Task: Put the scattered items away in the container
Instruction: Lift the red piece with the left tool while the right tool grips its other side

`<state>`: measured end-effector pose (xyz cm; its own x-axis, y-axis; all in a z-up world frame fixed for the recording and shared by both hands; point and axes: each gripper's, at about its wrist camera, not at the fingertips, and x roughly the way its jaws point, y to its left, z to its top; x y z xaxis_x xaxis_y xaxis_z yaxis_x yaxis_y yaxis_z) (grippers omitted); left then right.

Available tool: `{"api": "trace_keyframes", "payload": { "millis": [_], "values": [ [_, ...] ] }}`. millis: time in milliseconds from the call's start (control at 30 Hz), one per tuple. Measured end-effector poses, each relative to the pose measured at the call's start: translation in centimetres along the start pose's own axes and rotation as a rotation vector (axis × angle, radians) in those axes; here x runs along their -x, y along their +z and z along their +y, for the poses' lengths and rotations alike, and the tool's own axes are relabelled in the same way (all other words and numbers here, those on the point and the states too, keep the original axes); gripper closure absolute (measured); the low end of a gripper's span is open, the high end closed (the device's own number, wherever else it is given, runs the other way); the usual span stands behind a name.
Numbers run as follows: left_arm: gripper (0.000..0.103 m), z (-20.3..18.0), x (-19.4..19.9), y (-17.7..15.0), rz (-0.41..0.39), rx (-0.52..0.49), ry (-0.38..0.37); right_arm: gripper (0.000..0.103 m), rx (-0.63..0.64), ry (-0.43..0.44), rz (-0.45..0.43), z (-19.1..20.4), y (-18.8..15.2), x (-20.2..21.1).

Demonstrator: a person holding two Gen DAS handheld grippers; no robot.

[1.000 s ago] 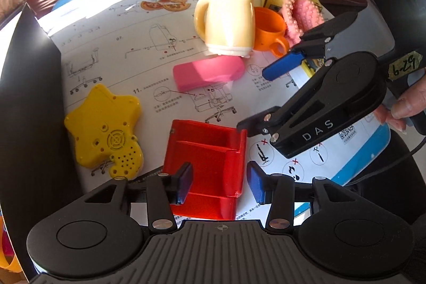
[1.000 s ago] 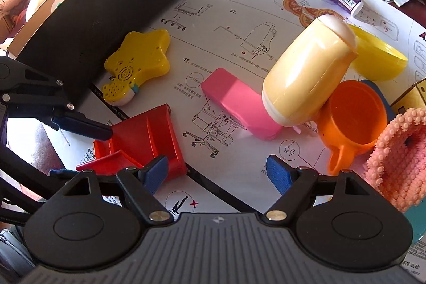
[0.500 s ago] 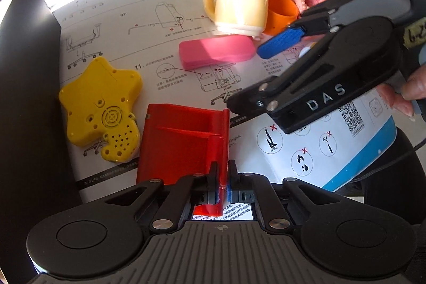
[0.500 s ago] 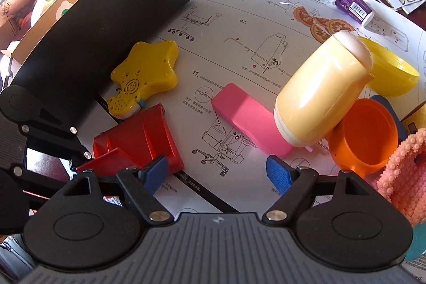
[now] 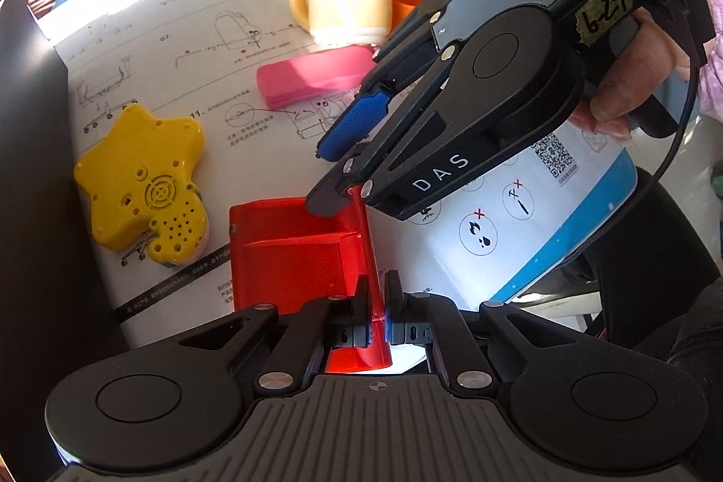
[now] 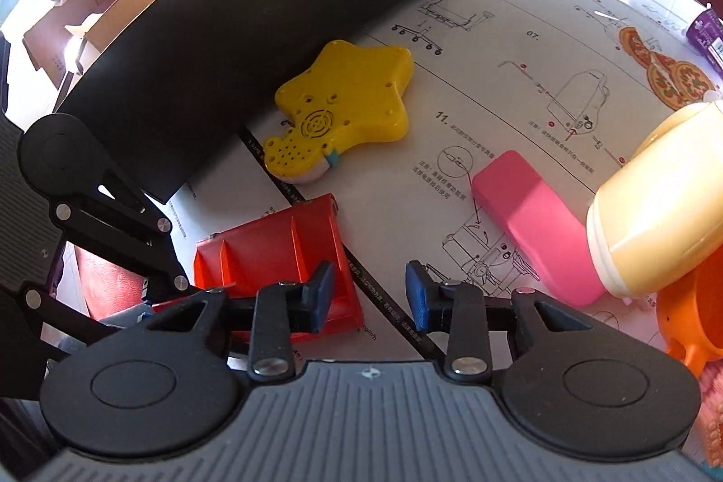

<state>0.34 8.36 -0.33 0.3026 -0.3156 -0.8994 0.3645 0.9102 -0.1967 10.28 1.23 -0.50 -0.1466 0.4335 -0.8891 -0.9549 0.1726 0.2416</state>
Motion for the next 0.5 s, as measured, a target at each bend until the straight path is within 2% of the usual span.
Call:
{"api": "trace_keyframes", "payload": {
  "millis": [67,100,133,300,400,500],
  "values": [
    [0.103,-0.2,-0.1,-0.1,0.002,-0.012,0.008,0.065,0.053,0.004,0.011,0.4,0.1,-0.3],
    [0.103,-0.4,-0.1,-0.2,0.003,-0.020,0.012,0.069,0.066,0.020,0.021,0.4,0.2,-0.5],
    [0.103,-0.5,-0.2,-0.3,0.003,-0.027,0.016,0.075,0.070,0.040,0.034,0.5,0.3,-0.5],
    [0.103,-0.2,-0.3,-0.5,0.003,-0.003,0.011,0.088,0.056,0.089,0.068,0.7,0.5,-1.3],
    [0.103,0.5,-0.3,-0.3,0.005,0.067,0.009,0.090,0.040,0.063,0.076,1.1,0.5,-1.3],
    [0.098,0.9,-0.3,-0.1,0.004,0.135,0.032,0.099,0.034,0.004,0.073,1.4,0.3,-1.0]
  ]
}}
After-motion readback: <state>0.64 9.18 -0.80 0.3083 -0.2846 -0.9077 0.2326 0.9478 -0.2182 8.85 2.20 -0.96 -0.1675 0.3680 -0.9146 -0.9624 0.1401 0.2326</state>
